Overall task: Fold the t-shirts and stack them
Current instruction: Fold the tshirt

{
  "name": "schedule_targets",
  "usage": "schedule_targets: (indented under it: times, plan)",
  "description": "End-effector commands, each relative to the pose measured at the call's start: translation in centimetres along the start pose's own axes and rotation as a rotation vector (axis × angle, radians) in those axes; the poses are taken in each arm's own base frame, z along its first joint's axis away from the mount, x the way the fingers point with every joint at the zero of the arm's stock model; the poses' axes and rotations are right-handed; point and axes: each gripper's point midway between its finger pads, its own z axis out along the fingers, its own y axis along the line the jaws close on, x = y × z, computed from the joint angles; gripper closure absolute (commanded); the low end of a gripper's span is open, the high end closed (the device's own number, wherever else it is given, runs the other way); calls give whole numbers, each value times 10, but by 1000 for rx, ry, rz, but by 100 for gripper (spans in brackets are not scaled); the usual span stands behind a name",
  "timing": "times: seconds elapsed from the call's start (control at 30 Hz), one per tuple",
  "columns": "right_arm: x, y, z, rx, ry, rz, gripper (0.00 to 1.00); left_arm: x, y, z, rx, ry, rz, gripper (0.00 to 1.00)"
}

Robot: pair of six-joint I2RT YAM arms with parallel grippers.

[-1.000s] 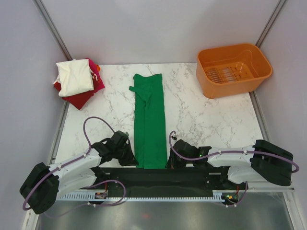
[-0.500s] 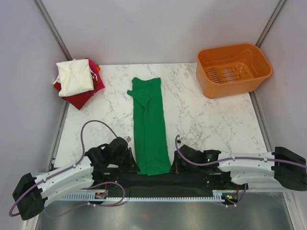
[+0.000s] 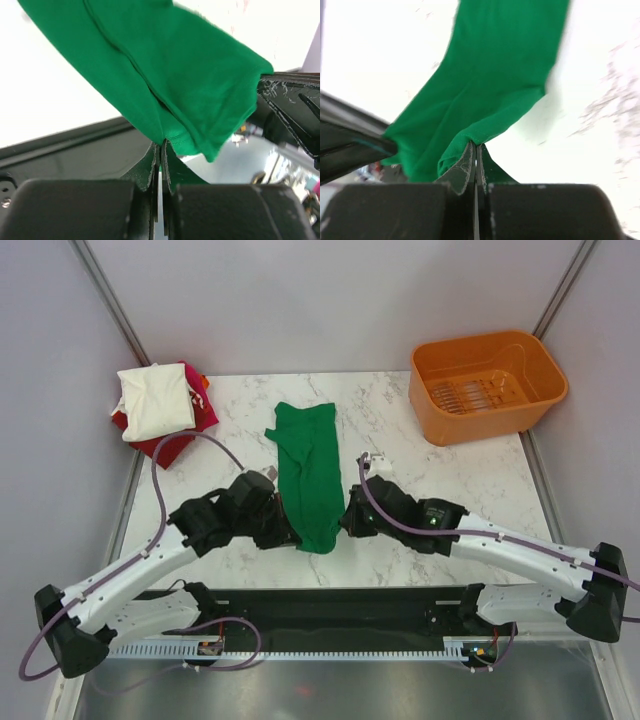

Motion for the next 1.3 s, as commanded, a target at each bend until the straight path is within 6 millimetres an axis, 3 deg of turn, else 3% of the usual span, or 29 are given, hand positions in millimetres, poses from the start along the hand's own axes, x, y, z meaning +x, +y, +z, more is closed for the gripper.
schedule_targets:
  times: [0.0, 0.2, 0.5, 0.7, 1.03, 1.1, 1.13, 1.17, 1.23, 1.27]
  plan:
    - [-30, -30, 7, 119, -15, -104, 100, -41, 6, -4, -98, -81, 56, 98]
    - [-69, -43, 34, 174, -16, -125, 100, -105, 16, 6, -127, -123, 29, 98]
    - [-108, -59, 79, 204, 11, -153, 100, -160, 19, 36, -189, -111, 52, 98]
    - [-123, -63, 106, 198, 37, -162, 100, -179, 37, 58, -237, -90, 22, 98]
    - [-130, -75, 153, 210, 93, -150, 100, -204, 77, 84, -318, -70, -38, 98]
    - [-136, -81, 159, 223, 91, -138, 94, -214, 88, 97, -346, -60, -56, 98]
    - [-141, -84, 168, 231, 94, -135, 85, -218, 89, 101, -340, -50, -56, 93]
    - [-144, -86, 171, 238, 95, -126, 65, -233, 87, 105, -321, -60, -58, 82]
    - [-161, -98, 179, 296, 80, -105, 45, -242, 93, 130, -304, -4, -42, 55]
    - [-169, -103, 181, 320, 67, -97, 28, -266, 80, 130, -269, -40, -18, 26]
